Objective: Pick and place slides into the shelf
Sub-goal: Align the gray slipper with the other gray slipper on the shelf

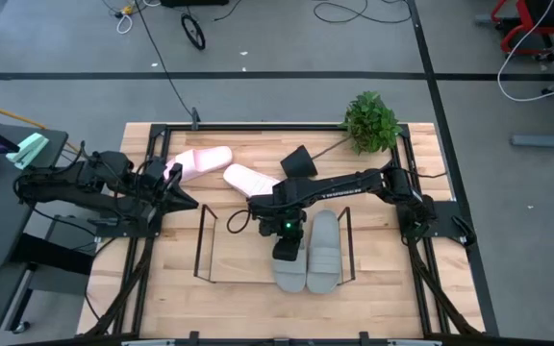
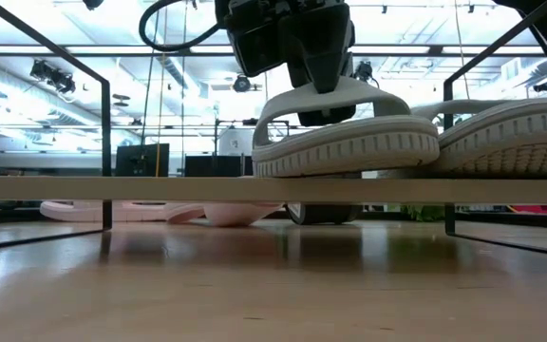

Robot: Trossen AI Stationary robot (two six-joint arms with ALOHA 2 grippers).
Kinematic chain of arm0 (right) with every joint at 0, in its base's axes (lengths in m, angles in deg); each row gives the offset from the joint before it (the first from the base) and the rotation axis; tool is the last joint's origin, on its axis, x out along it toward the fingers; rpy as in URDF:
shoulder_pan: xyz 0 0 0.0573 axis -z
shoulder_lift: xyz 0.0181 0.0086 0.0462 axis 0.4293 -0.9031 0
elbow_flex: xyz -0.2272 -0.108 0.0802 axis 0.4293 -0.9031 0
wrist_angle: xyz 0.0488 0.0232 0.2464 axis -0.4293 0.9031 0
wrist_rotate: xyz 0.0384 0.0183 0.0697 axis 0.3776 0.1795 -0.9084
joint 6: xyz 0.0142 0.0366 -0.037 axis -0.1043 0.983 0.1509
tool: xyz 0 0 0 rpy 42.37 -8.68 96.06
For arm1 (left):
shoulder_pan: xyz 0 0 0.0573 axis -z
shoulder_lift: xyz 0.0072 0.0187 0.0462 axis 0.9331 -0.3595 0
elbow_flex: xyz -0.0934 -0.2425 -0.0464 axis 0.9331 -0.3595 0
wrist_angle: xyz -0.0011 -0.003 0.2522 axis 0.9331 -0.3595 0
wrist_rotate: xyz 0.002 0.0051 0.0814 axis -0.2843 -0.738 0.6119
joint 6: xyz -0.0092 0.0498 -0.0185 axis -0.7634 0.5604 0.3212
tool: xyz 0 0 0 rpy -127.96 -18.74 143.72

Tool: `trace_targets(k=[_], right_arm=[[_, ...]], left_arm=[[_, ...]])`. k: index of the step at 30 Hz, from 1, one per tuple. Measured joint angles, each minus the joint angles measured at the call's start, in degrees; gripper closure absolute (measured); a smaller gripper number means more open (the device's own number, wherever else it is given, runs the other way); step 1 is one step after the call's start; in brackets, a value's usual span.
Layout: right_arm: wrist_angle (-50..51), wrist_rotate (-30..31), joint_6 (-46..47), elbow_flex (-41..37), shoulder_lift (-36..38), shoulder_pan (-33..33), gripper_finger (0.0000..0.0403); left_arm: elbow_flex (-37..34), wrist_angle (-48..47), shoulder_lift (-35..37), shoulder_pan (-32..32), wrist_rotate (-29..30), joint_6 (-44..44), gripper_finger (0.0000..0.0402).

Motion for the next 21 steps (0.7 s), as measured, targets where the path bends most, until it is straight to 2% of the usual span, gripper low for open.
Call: trace_targets(k=[7, 14, 21], right_arm=[[0.0, 1.2, 0.0, 0.0, 0.0, -0.6, 0.0371], [0.0, 1.4, 0.0, 0.0, -0.1, -1.3, 0.0347], [-0.1, 4.0, 0.4, 0.0, -0.1, -1.4, 0.0320]], left_arm=[[0.0, 0.0, 0.0, 0.0, 0.0, 0.1, 0.0383], [0.0, -0.1, 0.0, 0.0, 0.0, 0.1, 0.0373], [0.0, -0.1, 0.0, 0.0, 0.0, 0.1, 0.0373]])
